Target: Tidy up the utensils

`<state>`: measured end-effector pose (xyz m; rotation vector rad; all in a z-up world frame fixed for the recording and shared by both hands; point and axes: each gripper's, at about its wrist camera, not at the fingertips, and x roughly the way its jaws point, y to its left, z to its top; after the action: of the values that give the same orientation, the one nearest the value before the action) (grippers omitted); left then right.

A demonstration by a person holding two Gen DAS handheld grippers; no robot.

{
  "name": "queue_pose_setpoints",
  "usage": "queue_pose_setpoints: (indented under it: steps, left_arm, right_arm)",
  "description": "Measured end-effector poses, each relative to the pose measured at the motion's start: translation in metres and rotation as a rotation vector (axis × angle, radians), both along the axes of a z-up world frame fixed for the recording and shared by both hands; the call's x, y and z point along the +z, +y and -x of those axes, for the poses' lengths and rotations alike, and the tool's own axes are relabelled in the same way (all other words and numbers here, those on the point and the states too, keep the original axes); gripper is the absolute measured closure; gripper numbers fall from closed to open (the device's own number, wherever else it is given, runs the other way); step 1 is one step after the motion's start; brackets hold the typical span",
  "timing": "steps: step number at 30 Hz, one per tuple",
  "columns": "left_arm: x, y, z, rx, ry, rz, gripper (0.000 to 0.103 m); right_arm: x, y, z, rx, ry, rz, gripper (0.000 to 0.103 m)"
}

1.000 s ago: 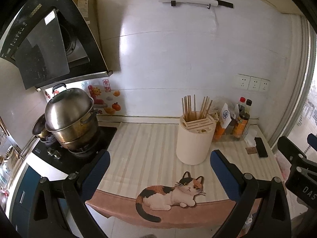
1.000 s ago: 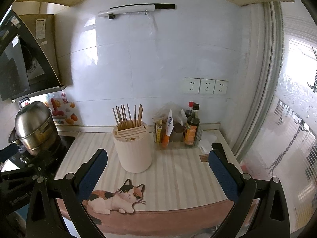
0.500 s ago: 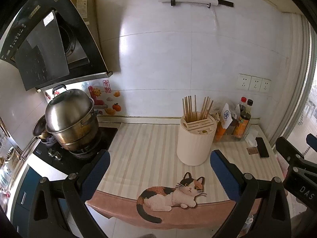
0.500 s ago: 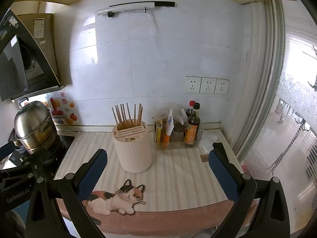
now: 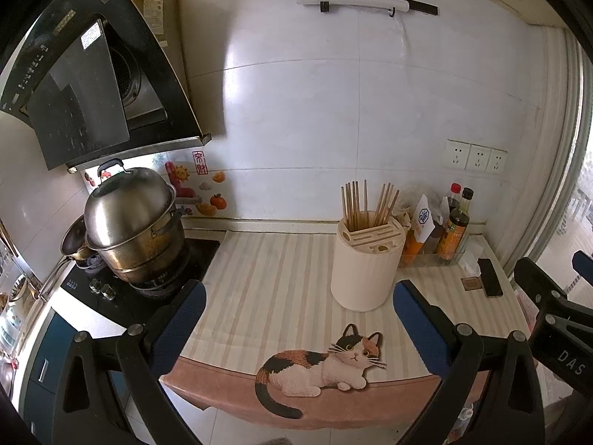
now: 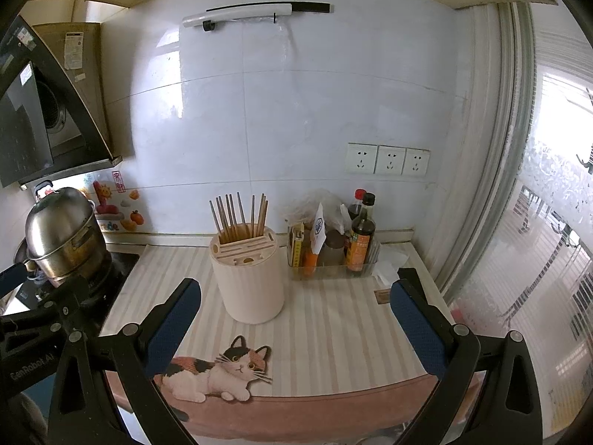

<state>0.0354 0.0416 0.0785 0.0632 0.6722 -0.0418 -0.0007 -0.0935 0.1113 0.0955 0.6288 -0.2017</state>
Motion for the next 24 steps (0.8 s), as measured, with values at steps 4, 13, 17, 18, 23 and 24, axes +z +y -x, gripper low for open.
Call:
queue_pose_setpoints:
  steps: [4, 13, 17, 18, 23, 24]
  left_arm:
    - [0.0005, -0.0006, 0.0002, 0.000, 0.000, 0.000, 0.000]
    - [0.0005, 0.0004, -0.0003, 0.001, 0.000, 0.000, 0.000]
    - [0.0004, 0.0012, -0.0001, -0.001, 0.000, 0.000, 0.000]
    - [0.0004, 0.0015, -0.0002, -0.001, 0.000, 0.001, 0.000]
    - [0.0008, 0.0026, -0.0012, -0.002, -0.001, 0.001, 0.000]
    - [0.0009, 0.0022, -0.0011, 0.000, -0.001, 0.000, 0.000]
  right_arm:
    - [0.0001, 0.0010, 0.0000, 0.000, -0.001, 0.003, 0.000]
    - [0.0013, 0.0035, -0.0006, 0.002, -0.006, 0.003, 0.000]
    - [0.0011, 0.0034, -0.0004, 0.003, -0.006, 0.003, 0.000]
    - [0.0011, 0.0037, -0.0005, 0.003, -0.006, 0.003, 0.000]
    - [0.0025, 0.0048, -0.0014, 0.003, -0.007, 0.004, 0.000]
    - [0.0024, 0.0050, -0.0015, 0.003, -0.006, 0.005, 0.000]
